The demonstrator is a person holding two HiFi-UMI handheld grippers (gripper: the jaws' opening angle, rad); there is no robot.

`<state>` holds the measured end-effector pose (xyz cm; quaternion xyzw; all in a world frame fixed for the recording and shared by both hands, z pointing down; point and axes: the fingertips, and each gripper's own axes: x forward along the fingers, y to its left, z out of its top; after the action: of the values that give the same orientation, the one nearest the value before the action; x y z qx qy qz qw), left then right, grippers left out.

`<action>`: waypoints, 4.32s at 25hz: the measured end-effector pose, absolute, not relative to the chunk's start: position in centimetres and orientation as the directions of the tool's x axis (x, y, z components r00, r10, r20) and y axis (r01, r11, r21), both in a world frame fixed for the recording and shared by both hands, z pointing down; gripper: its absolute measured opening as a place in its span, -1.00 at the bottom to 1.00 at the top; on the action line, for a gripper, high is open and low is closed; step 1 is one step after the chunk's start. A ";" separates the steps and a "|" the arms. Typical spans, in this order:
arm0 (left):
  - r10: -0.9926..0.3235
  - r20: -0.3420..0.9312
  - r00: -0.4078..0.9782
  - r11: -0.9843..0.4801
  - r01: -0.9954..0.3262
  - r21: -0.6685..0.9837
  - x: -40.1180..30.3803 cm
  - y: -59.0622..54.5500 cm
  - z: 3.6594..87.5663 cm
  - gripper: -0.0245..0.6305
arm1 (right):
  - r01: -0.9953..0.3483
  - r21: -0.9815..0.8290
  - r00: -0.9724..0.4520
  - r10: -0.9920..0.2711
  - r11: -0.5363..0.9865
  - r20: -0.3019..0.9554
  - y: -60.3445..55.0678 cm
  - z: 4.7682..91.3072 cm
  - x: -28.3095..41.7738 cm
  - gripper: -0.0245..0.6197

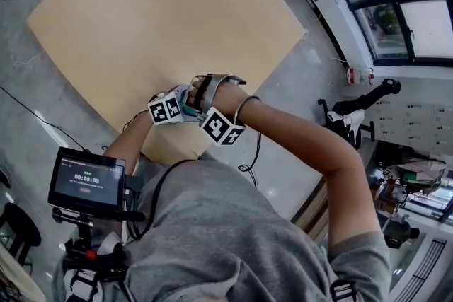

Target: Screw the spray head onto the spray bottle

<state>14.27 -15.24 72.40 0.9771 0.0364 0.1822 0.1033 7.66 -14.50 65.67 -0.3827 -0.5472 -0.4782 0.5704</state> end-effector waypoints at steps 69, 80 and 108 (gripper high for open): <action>-0.393 0.438 0.808 -0.908 -0.417 -0.046 15.1 -16.7 74.4 0.25 | -0.336 -0.082 -0.124 0.042 0.938 0.991 -15.3 64.3 8.0 -0.63; -0.269 0.465 0.844 -0.958 -0.283 -0.040 13.9 -16.6 75.1 0.28 | -0.220 0.018 -0.097 -0.040 0.975 0.995 -16.3 65.6 7.8 -0.63; -0.523 0.245 0.817 -0.835 -0.548 0.044 -3.5 -14.1 56.9 0.26 | -0.465 0.140 -0.377 -0.339 0.874 0.862 -15.4 55.0 9.1 -0.41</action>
<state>-3.53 -14.06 56.87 0.9514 -0.2813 0.1122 0.0561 9.10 -15.41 55.05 0.2429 -0.8275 0.0631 0.5023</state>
